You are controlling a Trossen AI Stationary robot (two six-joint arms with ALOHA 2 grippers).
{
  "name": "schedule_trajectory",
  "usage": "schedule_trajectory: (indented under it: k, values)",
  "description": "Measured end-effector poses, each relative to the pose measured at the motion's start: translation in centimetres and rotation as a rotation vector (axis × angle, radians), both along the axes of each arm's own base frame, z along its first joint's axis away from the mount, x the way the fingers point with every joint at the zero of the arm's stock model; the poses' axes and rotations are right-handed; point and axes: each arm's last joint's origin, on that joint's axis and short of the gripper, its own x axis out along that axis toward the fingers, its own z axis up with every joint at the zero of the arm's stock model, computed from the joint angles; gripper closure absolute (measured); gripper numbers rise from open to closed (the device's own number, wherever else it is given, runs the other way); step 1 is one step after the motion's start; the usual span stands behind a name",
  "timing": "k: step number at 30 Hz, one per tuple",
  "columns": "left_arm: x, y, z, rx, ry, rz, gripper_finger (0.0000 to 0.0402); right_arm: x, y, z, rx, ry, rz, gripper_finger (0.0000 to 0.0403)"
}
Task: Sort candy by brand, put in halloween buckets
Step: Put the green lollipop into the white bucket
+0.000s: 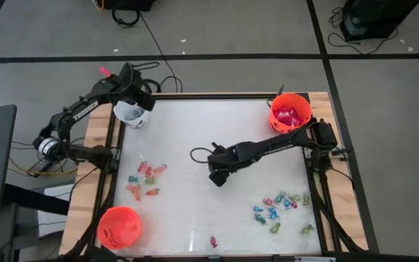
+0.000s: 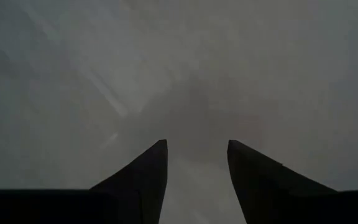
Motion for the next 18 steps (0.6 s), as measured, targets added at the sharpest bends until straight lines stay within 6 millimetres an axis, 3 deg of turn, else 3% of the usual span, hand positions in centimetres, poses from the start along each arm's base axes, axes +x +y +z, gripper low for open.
schedule_trajectory:
  k: [4, 10, 13, 18]
  values:
    - [-0.1, -0.2, 0.6, -0.008, -0.01, -0.006, 0.0285, 0.1, -1.5, 0.0, -0.004, 0.014, 0.033, 0.0226]
    - [-0.1, -0.3, 4.2, 0.03, -0.022, -0.028, 0.0285, 0.0, -4.1, 0.2, 0.015, 0.028, 0.057, 0.0226]
    - [-0.4, -0.6, 5.5, 0.02, -0.008, -0.024, 0.0285, -0.4, -5.4, 1.4, 0.003, 0.002, 0.063, 0.0226]
    - [-1.0, -1.1, 4.8, -0.039, 0.072, 0.003, 0.0285, -1.7, -7.3, 4.2, -0.047, -0.041, 0.054, 0.0226]
